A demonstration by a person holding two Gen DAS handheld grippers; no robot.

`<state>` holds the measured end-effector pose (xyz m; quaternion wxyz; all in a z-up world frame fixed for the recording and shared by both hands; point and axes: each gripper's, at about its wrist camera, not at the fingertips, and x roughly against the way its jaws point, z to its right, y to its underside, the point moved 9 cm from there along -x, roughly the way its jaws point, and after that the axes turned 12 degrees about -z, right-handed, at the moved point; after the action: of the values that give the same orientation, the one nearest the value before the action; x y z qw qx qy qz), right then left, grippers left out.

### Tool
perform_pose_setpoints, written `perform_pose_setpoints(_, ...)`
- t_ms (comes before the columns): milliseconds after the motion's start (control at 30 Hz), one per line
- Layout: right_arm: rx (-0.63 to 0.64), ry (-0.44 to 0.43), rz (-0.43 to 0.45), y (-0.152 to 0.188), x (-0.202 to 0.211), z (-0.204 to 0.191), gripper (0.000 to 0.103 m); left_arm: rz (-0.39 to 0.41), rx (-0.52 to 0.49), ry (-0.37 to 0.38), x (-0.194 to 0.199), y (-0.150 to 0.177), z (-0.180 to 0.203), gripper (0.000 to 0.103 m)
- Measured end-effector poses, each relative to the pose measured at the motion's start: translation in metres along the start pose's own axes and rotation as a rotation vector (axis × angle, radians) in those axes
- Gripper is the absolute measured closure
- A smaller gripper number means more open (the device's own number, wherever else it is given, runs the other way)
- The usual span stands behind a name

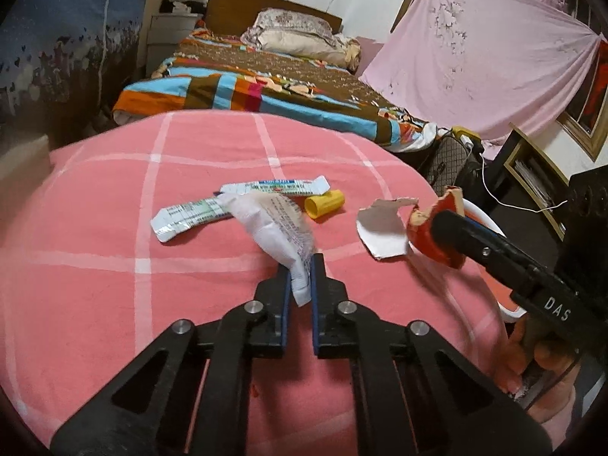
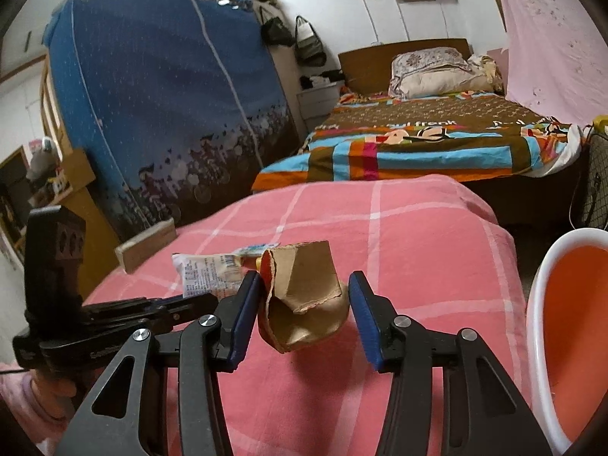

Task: Collect trash
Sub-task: 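Grasp the white tissue with the left tool while the right tool grasps the brown paper cup, then carry tissue and paper cup over the bucket and open both tools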

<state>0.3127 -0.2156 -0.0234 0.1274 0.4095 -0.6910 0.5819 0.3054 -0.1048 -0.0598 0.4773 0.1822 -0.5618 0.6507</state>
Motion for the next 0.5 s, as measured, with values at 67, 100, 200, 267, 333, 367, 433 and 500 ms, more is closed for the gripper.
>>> perform_pose_setpoints(67,-0.008,-0.009,0.019,-0.001,0.005,0.000,0.057,0.033,-0.002,-0.015,0.007,-0.001,0.001,0.103)
perform_pose_setpoints(100,-0.011,-0.014,0.029,-0.001,0.007,0.000,0.057,0.055,-0.005,-0.024,0.011,-0.002,0.001,0.103)
perform_pose_setpoints(200,-0.018,-0.025,0.063,-0.002,0.015,0.001,0.057,0.119,-0.029,-0.055,0.023,-0.004,0.006,0.103)
perform_pose_setpoints(267,-0.023,-0.032,0.096,-0.002,0.023,0.002,0.057,0.165,-0.060,-0.080,0.032,-0.005,0.012,0.103)
perform_pose_setpoints(333,-0.027,-0.034,0.122,-0.003,0.029,0.003,0.057,0.206,-0.095,-0.112,0.038,-0.006,0.019,0.103)
perform_pose_setpoints(367,-0.029,-0.037,0.140,-0.003,0.033,0.004,0.057,0.222,-0.107,-0.124,0.042,-0.007,0.021,0.103)
perform_pose_setpoints(433,-0.036,-0.039,0.176,-0.005,0.042,0.006,0.057,0.267,-0.132,-0.149,0.050,-0.008,0.026,0.103)
perform_pose_setpoints(500,-0.045,-0.038,0.222,-0.006,0.053,0.008,0.057,0.319,-0.159,-0.162,0.060,-0.009,0.034,0.103)
